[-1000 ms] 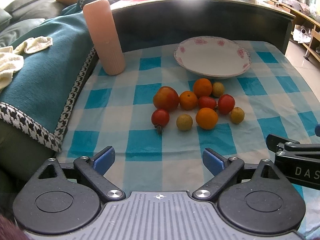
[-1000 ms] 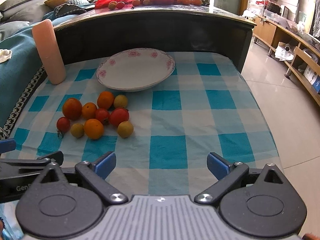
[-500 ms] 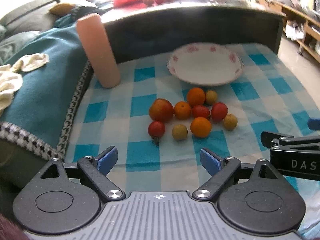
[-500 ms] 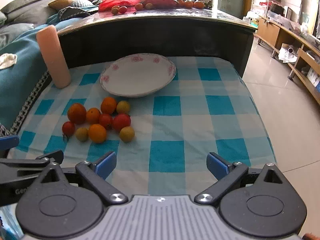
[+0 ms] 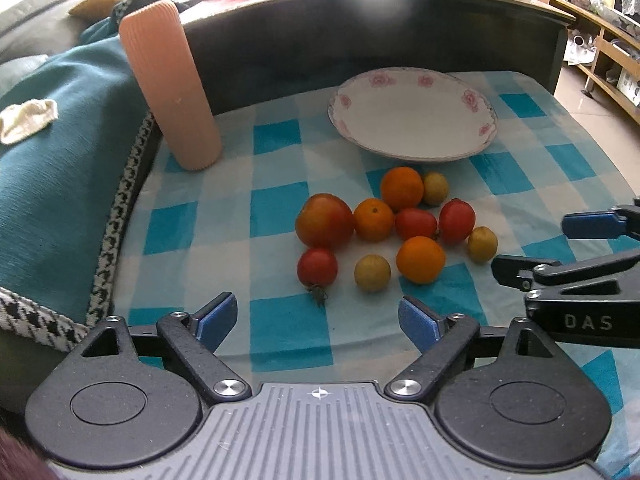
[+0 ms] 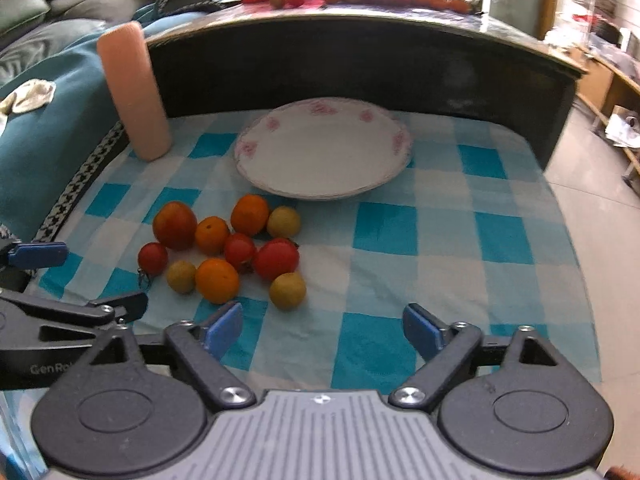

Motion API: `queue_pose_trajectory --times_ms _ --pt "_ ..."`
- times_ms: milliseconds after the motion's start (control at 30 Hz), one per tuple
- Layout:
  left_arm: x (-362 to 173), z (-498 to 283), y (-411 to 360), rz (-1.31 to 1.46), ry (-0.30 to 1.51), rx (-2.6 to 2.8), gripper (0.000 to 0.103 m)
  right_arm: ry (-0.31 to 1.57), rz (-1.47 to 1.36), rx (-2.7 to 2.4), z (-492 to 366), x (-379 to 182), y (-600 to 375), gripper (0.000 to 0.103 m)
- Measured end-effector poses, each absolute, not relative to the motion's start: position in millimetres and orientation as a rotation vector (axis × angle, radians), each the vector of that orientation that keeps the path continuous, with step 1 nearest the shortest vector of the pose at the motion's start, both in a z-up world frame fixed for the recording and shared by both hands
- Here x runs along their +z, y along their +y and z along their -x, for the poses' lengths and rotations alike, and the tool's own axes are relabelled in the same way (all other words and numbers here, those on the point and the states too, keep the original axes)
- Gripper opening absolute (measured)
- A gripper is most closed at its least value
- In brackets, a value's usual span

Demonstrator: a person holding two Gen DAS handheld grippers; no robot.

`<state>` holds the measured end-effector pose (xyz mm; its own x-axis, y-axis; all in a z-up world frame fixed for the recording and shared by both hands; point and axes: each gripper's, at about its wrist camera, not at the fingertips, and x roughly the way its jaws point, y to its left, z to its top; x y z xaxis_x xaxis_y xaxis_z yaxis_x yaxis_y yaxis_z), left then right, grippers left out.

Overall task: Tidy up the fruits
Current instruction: 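Close the right gripper on a small yellow fruit and lift it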

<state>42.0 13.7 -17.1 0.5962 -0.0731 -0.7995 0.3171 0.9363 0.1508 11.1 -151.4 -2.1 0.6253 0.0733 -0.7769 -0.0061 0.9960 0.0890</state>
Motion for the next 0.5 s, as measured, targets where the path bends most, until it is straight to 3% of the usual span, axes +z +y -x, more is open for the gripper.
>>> queue_pose_trajectory --times_ms 500 --pt "-32.2 -60.0 13.6 -0.237 0.916 -0.339 0.090 0.959 -0.014 0.172 -48.7 -25.2 -144.9 0.062"
